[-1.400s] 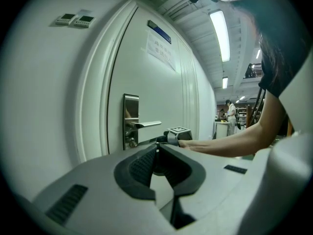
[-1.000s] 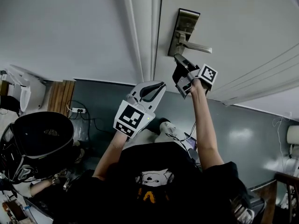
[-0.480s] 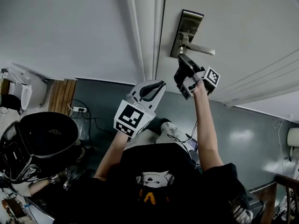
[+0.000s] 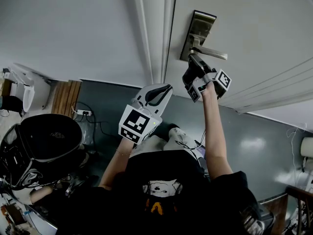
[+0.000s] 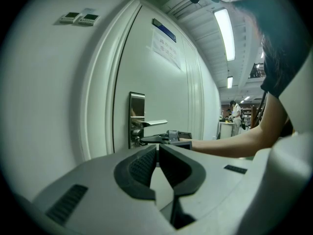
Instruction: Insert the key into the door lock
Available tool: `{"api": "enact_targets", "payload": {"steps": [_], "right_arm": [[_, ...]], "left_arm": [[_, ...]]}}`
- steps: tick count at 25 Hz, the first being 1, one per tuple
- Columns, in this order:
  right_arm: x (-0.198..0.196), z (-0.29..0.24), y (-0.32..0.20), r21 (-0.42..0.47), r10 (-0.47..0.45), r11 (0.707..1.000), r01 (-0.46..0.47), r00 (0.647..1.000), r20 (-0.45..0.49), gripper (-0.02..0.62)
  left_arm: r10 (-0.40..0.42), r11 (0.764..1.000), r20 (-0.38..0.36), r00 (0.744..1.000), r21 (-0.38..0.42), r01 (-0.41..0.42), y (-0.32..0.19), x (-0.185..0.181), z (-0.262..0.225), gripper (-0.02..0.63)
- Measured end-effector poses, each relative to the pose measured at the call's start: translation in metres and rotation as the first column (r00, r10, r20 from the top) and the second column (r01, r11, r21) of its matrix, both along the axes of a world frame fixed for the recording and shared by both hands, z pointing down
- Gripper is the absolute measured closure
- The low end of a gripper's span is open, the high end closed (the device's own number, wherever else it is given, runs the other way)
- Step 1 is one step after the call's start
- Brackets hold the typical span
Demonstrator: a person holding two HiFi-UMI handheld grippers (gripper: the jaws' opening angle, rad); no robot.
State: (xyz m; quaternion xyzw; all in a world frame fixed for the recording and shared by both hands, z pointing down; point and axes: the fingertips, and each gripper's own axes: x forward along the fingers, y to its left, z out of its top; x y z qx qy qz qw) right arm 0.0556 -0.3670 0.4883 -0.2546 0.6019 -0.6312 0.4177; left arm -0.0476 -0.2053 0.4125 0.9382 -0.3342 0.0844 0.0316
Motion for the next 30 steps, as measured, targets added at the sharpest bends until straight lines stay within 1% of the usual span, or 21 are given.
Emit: {"api": "enact_targets", "payload": {"steps": [5,7,13,15,18,24,30], "right_arm": [[0.004,0.0,-0.012,0.004,0.021,1.0,-0.021,1.0,0.018,0.571],[0.005,0.002,-0.014,0.017,0.031,0.999,-0.031,0.999,0.008,0.569],[0.007,0.006,-0.019,0.031,0.055,0.998,-0.054,0.997,-0.055,0.567],[0.008,0.006,-0.017,0.036,0.057,0.998,-0.054,0.994,-0.097,0.569],[0.007,0.007,-0.011,0.041,0.048,0.998,-0.042,0.986,-0.158,0.568],[0.007,0.006,0.012,0.055,0.04,0.998,-0.028,0.969,-0.242,0.568],[-0.001,-0.006,0.053,0.091,0.025,0.996,0.002,0.954,-0.299,0.568]], "left_arm": [[-0.013,1.0,0.004,1.0,-0.002,0.013,-0.007,0.001,0.0,0.584],[-0.017,1.0,0.007,1.0,0.001,0.017,-0.011,0.001,0.002,0.584],[-0.025,1.0,0.0,1.0,-0.004,0.025,-0.021,0.007,0.008,0.584],[-0.019,1.0,-0.002,1.0,-0.007,0.019,-0.021,0.01,0.008,0.584],[-0.008,1.0,-0.002,1.0,-0.011,0.008,-0.022,0.013,0.007,0.584],[-0.01,1.0,-0.004,1.0,-0.016,0.01,-0.023,0.009,0.01,0.584],[-0.006,1.0,-0.018,1.0,-0.018,0.006,-0.013,0.001,0.007,0.584]]}}
